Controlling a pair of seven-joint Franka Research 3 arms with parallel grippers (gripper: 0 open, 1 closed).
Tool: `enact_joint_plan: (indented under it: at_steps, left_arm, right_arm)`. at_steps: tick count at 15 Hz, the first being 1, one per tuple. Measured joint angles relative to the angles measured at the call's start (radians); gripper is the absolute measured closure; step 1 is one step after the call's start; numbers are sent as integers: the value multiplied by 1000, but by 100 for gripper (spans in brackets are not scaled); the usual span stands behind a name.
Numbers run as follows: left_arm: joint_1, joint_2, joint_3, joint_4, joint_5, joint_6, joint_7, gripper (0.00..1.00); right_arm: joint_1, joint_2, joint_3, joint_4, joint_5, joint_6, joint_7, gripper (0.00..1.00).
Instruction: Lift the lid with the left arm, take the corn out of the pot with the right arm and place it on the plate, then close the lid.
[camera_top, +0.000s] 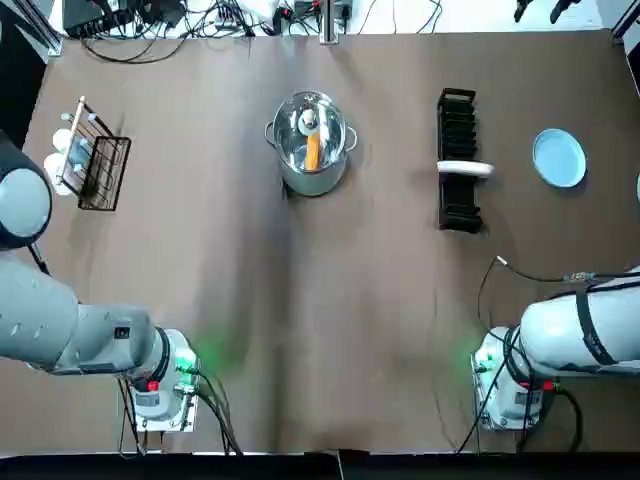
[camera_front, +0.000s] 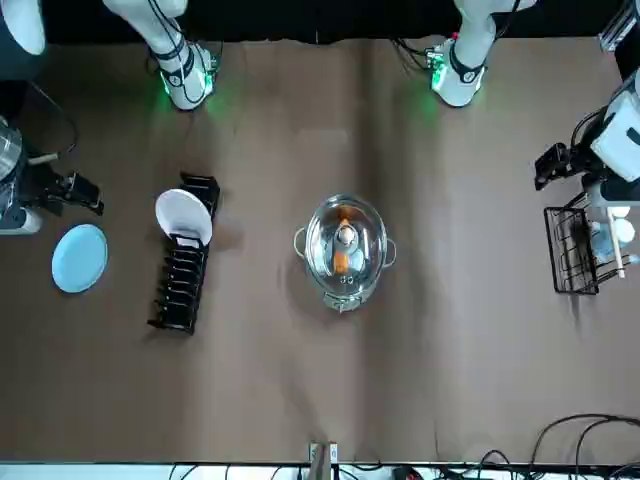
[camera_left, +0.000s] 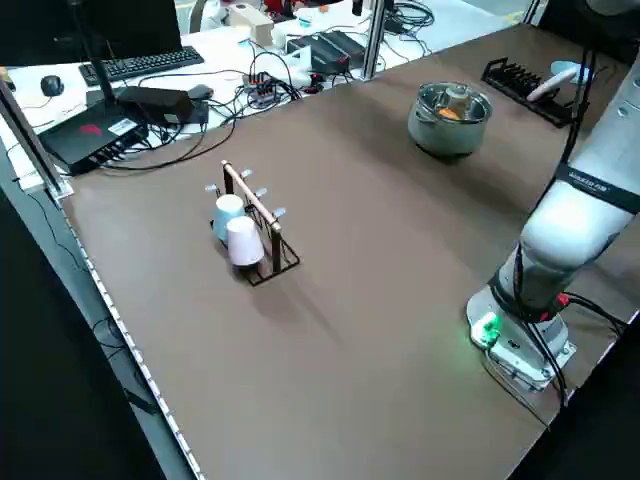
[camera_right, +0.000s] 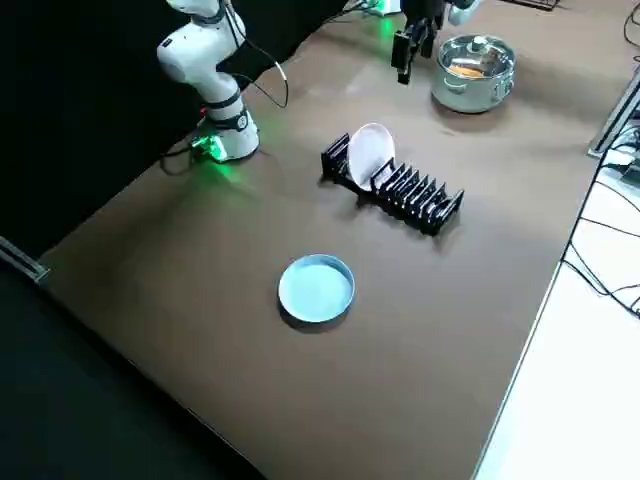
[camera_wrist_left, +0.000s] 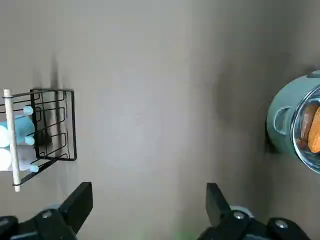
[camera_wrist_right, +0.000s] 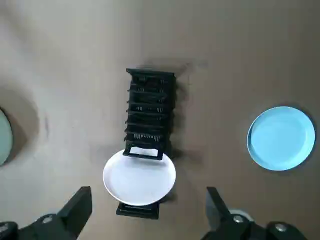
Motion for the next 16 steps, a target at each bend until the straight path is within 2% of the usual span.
enact_joint_plan:
  at_steps: [6,7,9,12,16]
  left_arm:
    - [-10,5,-2,-6,-4,1,0,0]
    - [-17,14,-4,-9,-27,2,-1,0]
    - [-42,46,-17,-18,-144,3,-16,0]
    - [-137,132,-29,-26,-260,13,-78,0]
    - [-291,232,-33,-26,-276,115,-194,0]
  right_arm:
    - [-2,-2,-1,0,0,0,0,0]
    - [-2,-4,-2,0,0,0,0,0]
    - [-6,-8,-3,0,0,-2,0,0]
    - [-10,-9,-3,0,0,-5,-1,0]
    - [-9,-9,11,0,0,-7,-1,0]
